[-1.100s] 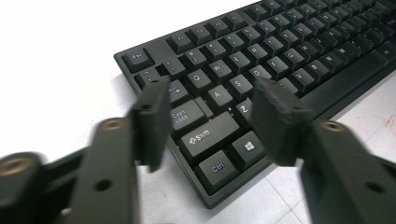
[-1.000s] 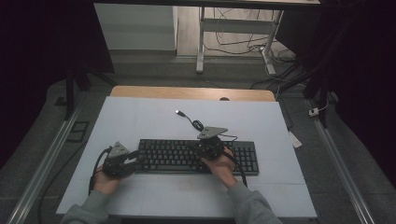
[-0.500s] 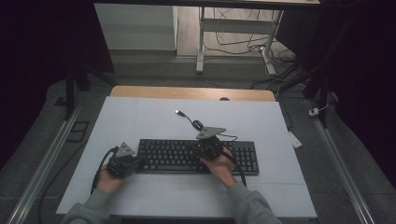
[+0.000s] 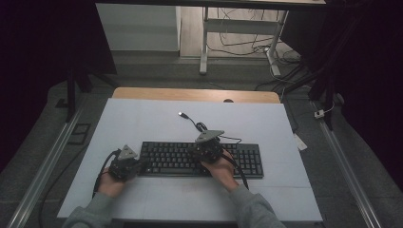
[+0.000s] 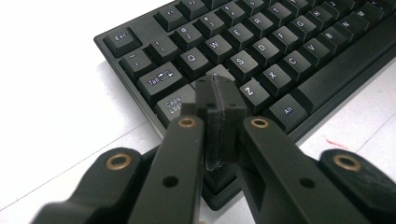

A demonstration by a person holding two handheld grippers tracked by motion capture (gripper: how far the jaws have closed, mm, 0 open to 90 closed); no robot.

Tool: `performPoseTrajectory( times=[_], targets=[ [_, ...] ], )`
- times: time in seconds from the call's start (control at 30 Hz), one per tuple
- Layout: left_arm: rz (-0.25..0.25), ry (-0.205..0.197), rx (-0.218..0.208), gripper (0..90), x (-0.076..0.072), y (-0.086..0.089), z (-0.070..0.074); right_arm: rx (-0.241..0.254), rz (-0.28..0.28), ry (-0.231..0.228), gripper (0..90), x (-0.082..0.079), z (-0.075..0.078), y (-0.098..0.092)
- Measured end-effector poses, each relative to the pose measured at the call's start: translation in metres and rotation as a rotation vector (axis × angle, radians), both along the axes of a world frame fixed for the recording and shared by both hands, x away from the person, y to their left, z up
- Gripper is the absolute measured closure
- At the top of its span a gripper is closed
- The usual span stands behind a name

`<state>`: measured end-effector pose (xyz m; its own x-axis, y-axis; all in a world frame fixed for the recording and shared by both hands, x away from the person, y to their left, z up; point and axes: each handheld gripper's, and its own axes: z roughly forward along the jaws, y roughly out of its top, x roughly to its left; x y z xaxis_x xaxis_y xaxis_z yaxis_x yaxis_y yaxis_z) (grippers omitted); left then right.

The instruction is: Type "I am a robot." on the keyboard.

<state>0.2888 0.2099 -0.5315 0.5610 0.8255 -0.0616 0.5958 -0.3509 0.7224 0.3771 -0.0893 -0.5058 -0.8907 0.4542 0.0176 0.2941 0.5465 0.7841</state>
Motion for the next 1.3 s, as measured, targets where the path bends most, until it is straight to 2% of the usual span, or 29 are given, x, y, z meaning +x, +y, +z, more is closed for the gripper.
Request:
performPoseTrajectory(
  times=[0.27, 0.57, 0.67, 0.73, 0.83, 0.9, 1.1, 1.23, 1.3],
  targets=[
    [-0.001, 0.008, 0.008, 88.1, 0.000, -0.001, -0.002, -0.056, -0.014, 0.000, 89.0, 0.003, -0.007, 0.005],
    [-0.004, 0.009, 0.004, 88.1, 0.001, -0.001, -0.002, -0.078, -0.009, -0.012, 89.5, 0.004, -0.010, 0.009],
    [-0.003, 0.009, 0.003, 88.1, 0.001, -0.001, -0.002, -0.099, -0.008, -0.012, 89.7, 0.004, -0.012, 0.011],
    [-0.003, 0.009, 0.003, 88.1, 0.001, -0.001, -0.002, -0.091, -0.013, -0.003, 89.7, 0.005, -0.012, 0.011],
    [-0.002, 0.009, 0.003, 88.1, 0.000, -0.001, -0.002, -0.092, -0.010, -0.015, 89.7, 0.004, -0.011, 0.011],
    [0.004, -0.007, 0.004, 88.1, -0.001, -0.001, 0.000, -0.076, -0.012, -0.022, 89.7, 0.003, -0.008, 0.010],
    [0.024, -0.043, -0.033, 88.0, -0.005, 0.004, 0.006, -0.014, -0.025, -0.036, 89.7, 0.001, 0.002, -0.002],
    [0.029, -0.049, -0.046, 86.3, -0.006, 0.007, 0.008, -0.002, -0.018, -0.039, 89.5, -0.001, 0.005, -0.012],
    [0.033, -0.049, -0.059, 82.0, -0.006, 0.009, 0.008, 0.010, 0.000, -0.052, 81.8, -0.003, 0.007, -0.018]
  ],
)
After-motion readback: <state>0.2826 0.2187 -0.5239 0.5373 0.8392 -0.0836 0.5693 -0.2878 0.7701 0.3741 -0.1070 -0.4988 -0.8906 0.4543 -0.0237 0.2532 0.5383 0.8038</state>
